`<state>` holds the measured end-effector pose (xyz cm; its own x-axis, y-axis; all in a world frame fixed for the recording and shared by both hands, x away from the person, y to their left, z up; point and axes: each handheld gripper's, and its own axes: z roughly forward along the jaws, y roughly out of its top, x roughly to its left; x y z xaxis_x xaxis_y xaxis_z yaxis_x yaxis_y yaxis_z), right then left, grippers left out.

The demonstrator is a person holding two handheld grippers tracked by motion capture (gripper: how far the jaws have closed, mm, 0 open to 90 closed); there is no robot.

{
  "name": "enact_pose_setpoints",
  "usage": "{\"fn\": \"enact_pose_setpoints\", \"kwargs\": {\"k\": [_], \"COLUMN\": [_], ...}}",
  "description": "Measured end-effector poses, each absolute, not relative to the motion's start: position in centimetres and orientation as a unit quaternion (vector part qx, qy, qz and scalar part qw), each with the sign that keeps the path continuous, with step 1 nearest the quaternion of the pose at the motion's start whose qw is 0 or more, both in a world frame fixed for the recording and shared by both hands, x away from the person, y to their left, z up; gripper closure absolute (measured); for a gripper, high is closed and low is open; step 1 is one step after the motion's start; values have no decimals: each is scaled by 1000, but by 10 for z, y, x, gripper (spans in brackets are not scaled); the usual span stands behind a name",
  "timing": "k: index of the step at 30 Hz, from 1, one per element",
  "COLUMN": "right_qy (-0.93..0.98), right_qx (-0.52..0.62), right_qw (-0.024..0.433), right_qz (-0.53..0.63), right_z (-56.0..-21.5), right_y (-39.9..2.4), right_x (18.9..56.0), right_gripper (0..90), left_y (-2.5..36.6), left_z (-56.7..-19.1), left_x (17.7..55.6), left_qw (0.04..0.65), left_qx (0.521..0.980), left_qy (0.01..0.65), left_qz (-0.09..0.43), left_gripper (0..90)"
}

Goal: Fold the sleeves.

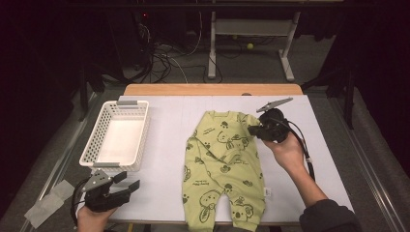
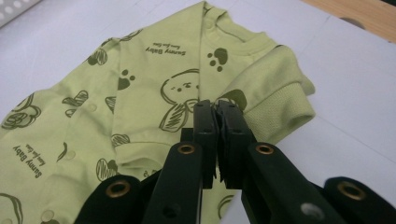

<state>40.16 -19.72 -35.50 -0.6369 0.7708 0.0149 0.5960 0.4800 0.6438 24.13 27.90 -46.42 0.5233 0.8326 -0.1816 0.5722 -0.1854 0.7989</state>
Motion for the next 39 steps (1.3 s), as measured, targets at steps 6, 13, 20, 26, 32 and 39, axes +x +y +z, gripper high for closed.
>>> {"fn": "enact_pose_setpoints", "kwargs": {"k": [6,13,20,26,32,39], "right_qy": [857,866,878,883,884,881], "right_qx": [395,387,378,378,380,383], "right_qw": [127,110,95,85,83,89], "right_qz": [305,297,278,266,258,262], "right_z": [-367,-378,-396,-410,-420,-418], "right_y": [-187,-174,-162,-154,-151,-152], "right_x": [402,402,404,406,407,407], "right_gripper": [879,878,873,869,854,805], "left_y": [279,279,279,279,279,279], "left_z": [-464,-464,-465,-465,-464,-464], "left_x": [241,241,242,242,241,241], "left_qw": [437,437,436,437,437,436], "left_qx": [755,755,756,756,755,756], "left_qy": [465,465,466,465,466,466], "left_qz": [149,148,146,146,148,149], "left_gripper": [335,335,335,335,334,334]}}
